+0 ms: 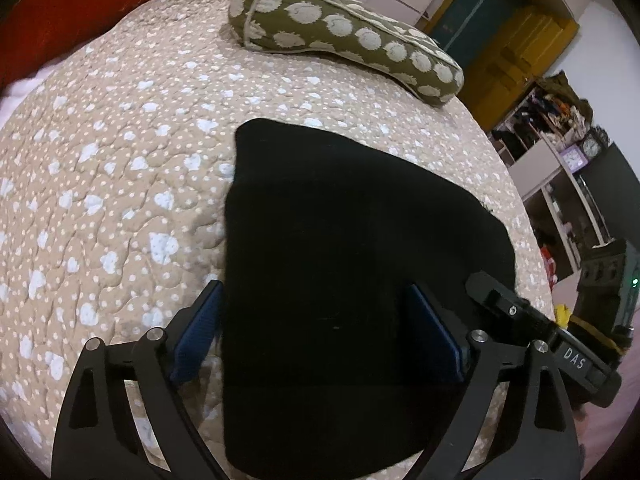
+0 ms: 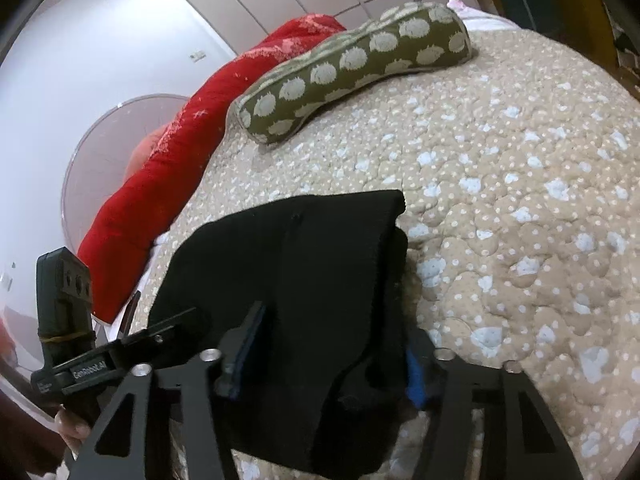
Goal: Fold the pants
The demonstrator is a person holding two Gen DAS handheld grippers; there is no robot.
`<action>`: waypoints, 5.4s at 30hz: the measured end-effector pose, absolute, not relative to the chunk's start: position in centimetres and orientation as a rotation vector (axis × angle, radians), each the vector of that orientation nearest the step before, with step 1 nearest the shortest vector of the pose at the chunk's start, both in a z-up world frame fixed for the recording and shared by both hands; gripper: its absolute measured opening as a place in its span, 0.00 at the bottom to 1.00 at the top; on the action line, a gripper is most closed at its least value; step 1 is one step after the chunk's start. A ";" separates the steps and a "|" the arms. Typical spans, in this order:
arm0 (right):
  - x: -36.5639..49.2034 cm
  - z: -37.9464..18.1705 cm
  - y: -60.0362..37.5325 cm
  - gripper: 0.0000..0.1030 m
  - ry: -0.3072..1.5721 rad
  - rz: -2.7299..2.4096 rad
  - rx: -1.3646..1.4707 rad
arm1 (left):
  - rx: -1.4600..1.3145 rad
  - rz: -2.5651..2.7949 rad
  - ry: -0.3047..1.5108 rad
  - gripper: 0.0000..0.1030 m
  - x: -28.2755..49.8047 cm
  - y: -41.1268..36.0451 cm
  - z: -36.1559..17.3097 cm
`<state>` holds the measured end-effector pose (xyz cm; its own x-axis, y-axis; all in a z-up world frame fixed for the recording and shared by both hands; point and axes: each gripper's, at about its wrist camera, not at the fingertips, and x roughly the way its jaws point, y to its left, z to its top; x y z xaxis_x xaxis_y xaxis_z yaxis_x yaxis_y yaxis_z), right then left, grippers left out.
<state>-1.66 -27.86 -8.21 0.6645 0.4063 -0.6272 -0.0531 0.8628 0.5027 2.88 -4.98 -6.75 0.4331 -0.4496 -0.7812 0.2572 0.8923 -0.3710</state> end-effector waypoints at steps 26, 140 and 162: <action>6.6 -7.4 -30.1 0.47 0.812 0.197 0.505 | -0.111 -0.413 1.014 0.77 12.3 -7.3 -6.6; -2.6 -1.6 -23.7 0.47 0.774 -0.007 0.176 | 0.096 -0.182 0.701 0.79 -0.5 -7.7 -0.5; -2.4 -1.9 -23.8 0.47 0.784 -0.001 0.182 | 0.093 -0.187 0.726 0.79 -0.2 -7.7 -1.2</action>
<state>-2.36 -23.78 -1.93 0.7092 0.0664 -0.7019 0.0686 0.9843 0.1625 -0.22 -7.68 -1.18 0.7319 -0.1374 -0.6674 0.2015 0.9793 0.0194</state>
